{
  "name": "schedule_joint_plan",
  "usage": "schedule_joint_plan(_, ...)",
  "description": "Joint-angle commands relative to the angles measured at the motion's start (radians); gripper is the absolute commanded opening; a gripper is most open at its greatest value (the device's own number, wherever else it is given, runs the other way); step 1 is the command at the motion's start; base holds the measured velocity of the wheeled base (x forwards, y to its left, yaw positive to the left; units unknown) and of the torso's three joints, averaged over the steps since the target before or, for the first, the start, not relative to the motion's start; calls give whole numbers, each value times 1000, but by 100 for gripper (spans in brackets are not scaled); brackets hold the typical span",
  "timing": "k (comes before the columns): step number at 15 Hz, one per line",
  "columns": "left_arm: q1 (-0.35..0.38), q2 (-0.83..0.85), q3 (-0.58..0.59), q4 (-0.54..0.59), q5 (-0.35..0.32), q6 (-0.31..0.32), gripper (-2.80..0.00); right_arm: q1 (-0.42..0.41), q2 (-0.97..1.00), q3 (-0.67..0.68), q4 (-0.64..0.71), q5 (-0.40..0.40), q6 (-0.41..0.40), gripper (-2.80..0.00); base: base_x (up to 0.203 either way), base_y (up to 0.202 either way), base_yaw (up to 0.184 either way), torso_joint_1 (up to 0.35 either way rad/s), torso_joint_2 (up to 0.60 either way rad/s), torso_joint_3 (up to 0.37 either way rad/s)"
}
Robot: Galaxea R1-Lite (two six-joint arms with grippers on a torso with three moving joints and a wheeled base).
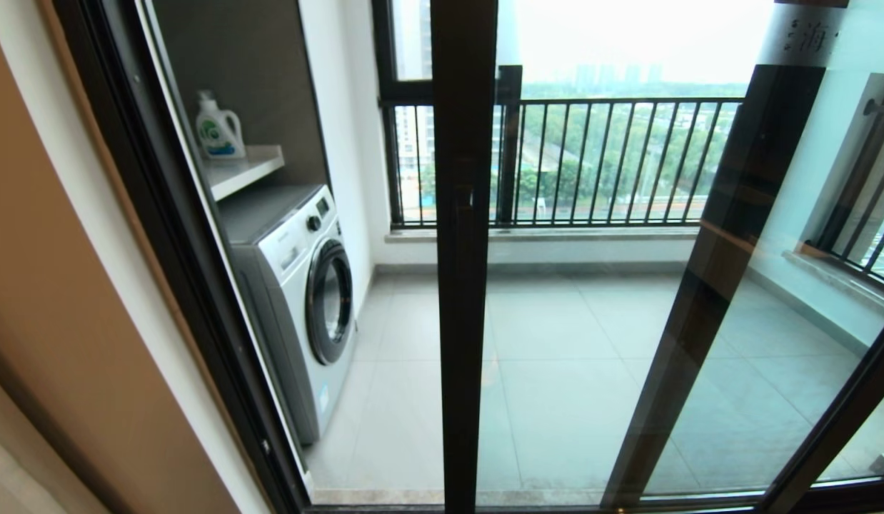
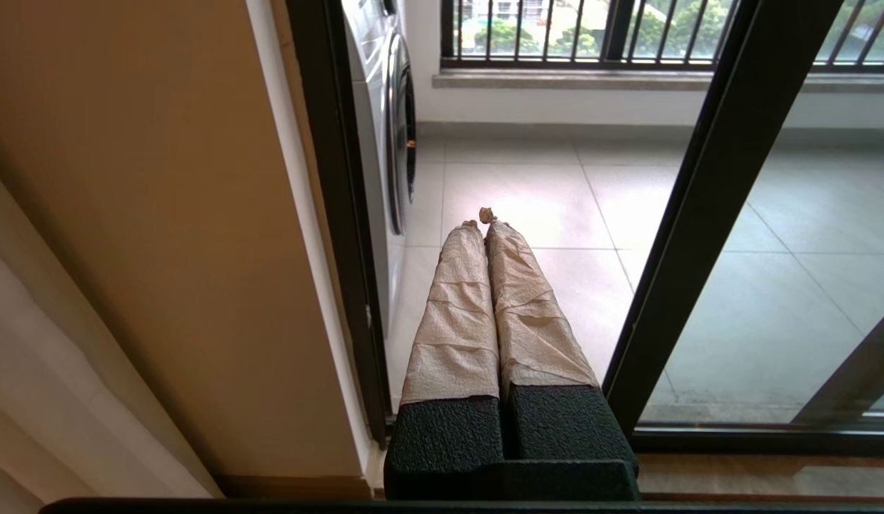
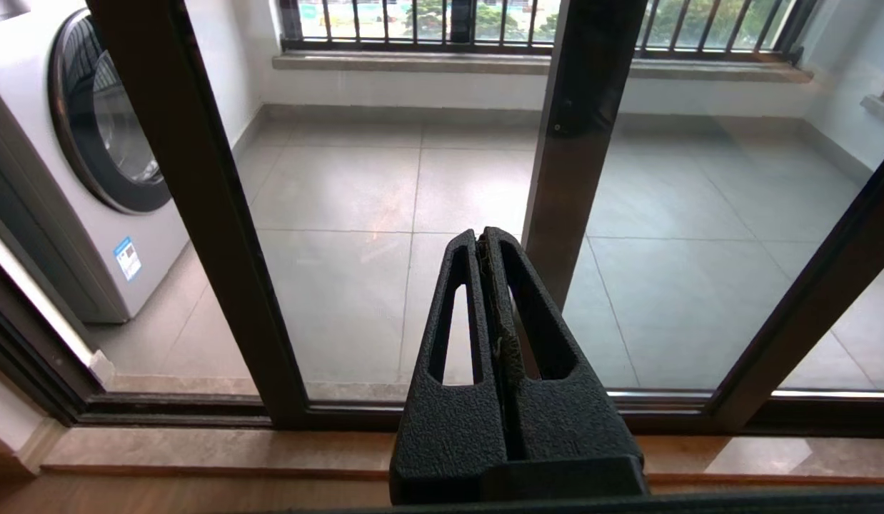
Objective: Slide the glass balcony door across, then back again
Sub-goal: Close the slid door
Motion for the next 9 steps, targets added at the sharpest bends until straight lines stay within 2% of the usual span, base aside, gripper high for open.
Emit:
schedule_joint_plan(1,0,2,0,0,0,0,-280,0,3,0,1,-1,1,-280,0,0,0,0,0,0)
schedule_joint_plan(9,0,2,0,0,1,0,-280,0,1,-1,1,-2,3,-280,0,0,0,0,0,0)
